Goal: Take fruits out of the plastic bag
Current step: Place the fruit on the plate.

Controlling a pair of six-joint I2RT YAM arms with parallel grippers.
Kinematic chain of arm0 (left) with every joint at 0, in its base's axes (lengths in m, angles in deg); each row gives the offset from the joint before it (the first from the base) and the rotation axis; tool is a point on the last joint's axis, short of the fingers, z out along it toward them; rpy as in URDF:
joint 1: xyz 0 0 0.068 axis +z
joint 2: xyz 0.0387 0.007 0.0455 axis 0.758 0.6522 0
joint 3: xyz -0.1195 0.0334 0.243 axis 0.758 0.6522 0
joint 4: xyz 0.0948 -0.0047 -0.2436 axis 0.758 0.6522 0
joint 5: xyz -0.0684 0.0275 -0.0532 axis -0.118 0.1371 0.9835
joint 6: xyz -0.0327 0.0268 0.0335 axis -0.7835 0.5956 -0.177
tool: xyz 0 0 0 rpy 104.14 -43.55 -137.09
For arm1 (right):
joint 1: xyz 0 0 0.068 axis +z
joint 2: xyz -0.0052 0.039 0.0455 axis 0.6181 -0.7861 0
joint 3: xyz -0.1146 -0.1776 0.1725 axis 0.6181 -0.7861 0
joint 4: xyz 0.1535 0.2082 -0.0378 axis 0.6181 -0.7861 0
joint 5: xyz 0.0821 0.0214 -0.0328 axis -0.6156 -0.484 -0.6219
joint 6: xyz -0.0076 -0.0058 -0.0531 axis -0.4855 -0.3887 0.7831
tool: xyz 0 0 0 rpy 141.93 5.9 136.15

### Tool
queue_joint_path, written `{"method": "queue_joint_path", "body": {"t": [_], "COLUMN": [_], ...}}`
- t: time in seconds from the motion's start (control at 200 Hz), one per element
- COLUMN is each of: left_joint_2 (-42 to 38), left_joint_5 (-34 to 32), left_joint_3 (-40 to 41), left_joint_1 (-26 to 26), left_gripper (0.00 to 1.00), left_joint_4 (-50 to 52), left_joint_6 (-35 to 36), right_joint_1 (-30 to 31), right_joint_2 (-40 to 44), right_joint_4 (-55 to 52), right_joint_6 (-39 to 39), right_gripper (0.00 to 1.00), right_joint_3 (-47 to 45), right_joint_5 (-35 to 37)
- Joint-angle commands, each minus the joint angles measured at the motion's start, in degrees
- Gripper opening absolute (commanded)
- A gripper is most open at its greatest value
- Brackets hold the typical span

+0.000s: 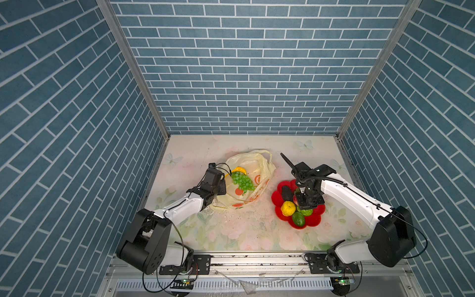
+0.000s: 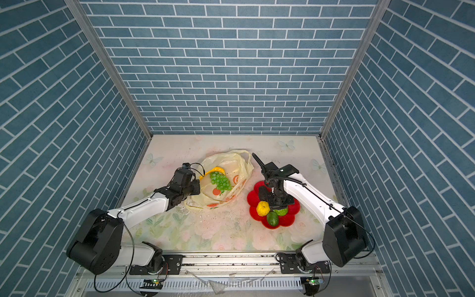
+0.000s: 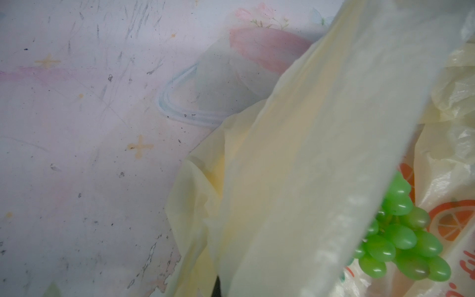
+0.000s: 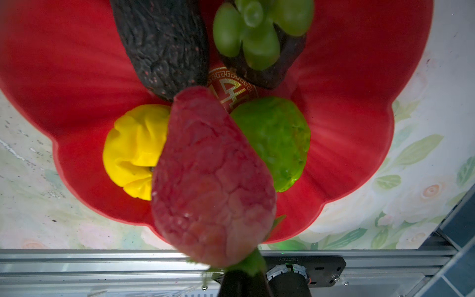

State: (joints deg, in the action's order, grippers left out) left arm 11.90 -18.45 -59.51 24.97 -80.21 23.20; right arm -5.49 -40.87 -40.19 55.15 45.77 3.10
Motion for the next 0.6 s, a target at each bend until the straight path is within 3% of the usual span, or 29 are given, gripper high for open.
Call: {"method": "queue_joint_path", "body": {"t": [0.0,0.595], "left_joint_2": [0.5,0.5], "left_joint_5": [-0.7,-0.7], "left_joint_3": [-1.4,-1.4], "left_joint_1": [-0.2,-0.2], "left_gripper": [0.03,0.03], "left_joint_4": [1.1,1.1], "left_joint_6": [0.8,0.8], "right_joint_1": [-0.7,-1.0], "right_joint_2": [-0.9,-4.7], "right_joint_4": [-0.3,1.9], "right_joint_6": [2.2,2.0], "right_gripper": [0.0,0.0], "right_joint_3": [-1.5,-1.8], "right_joint_5": [0.9,0.1]}}
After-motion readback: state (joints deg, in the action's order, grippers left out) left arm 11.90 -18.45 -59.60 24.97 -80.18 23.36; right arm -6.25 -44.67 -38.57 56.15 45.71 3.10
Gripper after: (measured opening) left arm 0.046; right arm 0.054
